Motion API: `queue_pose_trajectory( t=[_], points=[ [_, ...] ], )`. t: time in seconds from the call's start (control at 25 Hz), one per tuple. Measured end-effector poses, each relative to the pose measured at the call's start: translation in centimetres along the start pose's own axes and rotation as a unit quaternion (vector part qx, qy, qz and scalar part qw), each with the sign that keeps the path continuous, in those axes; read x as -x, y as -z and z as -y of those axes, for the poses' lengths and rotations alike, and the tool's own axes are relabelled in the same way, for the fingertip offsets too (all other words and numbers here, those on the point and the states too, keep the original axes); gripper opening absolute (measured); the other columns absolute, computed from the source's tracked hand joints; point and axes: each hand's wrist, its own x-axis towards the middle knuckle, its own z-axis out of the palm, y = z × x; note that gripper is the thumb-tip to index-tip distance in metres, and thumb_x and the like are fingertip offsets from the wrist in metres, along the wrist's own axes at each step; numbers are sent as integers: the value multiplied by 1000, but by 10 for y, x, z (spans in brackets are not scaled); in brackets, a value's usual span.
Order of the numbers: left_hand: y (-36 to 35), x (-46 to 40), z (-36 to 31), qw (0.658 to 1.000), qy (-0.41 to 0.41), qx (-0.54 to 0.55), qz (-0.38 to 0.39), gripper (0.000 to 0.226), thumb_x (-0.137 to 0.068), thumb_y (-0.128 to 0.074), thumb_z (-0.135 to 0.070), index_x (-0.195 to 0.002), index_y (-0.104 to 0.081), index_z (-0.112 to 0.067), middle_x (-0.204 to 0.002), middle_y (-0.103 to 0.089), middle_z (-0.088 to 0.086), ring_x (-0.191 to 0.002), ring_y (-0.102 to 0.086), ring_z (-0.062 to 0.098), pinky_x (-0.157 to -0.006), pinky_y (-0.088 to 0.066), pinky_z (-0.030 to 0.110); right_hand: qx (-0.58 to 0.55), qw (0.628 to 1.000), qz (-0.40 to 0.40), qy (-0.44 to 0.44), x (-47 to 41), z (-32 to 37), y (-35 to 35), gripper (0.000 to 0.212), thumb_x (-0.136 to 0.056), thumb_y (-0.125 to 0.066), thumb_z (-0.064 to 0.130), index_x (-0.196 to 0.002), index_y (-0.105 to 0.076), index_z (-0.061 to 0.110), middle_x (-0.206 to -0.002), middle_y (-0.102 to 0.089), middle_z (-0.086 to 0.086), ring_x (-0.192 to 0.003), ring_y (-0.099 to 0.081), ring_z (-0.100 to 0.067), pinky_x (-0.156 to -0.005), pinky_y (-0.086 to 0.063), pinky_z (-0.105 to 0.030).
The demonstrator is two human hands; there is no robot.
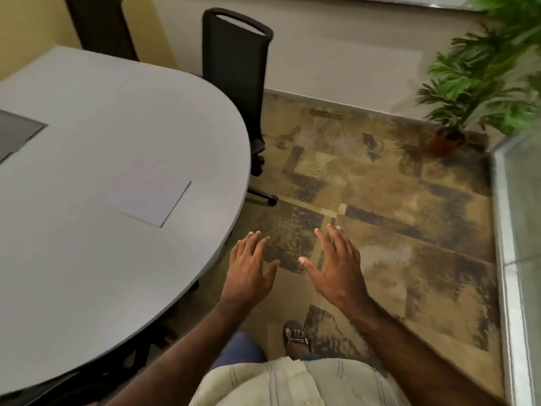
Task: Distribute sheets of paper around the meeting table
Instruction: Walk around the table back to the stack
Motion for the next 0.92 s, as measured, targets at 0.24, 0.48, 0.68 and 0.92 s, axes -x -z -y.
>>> queue_pose_trajectory(
  t=[0.24, 0.48, 0.68, 0.92],
  points=[
    [17, -29, 47, 992, 98, 20, -74, 65, -98, -54, -55, -153, -45, -22, -162, -42, 4, -151, -35, 24, -122, -34, 48, -33, 996, 29, 83, -80, 47, -19, 79, -97, -59, 67, -161, -40, 26, -174, -33, -6, -163, -23, -27, -128, -23, -49],
    [26, -63, 127, 974, 178, 48, -134, 61, -97, -63, -48, -149, -52, -19, -154, -51, 3, -143, -45, 23, -118, -38, 40, -41, 988, 80, 125, -156, 104, -69, 79, -97, -58, 68, -162, -40, 27, -175, -31, -4, -164, -19, -24, -129, -22, -51],
    [41, -86, 192, 960, 220, 45, -167, 58, -95, -68, -44, -145, -57, -16, -147, -59, 5, -137, -53, 25, -115, -42, 41, -14, 977, 117, 177, -212, 157, -101, 79, -96, -59, 69, -161, -40, 29, -175, -31, -4, -163, -23, -27, -127, -26, -56],
    [60, -104, 245, 941, 280, 43, -185, 59, -95, -67, -46, -144, -58, -14, -144, -62, 6, -134, -57, 25, -112, -44, 42, -8, 967, 121, 226, -268, 218, -130, 80, -97, -59, 70, -162, -39, 29, -175, -31, -2, -162, -26, -27, -127, -25, -54]
  ],
)
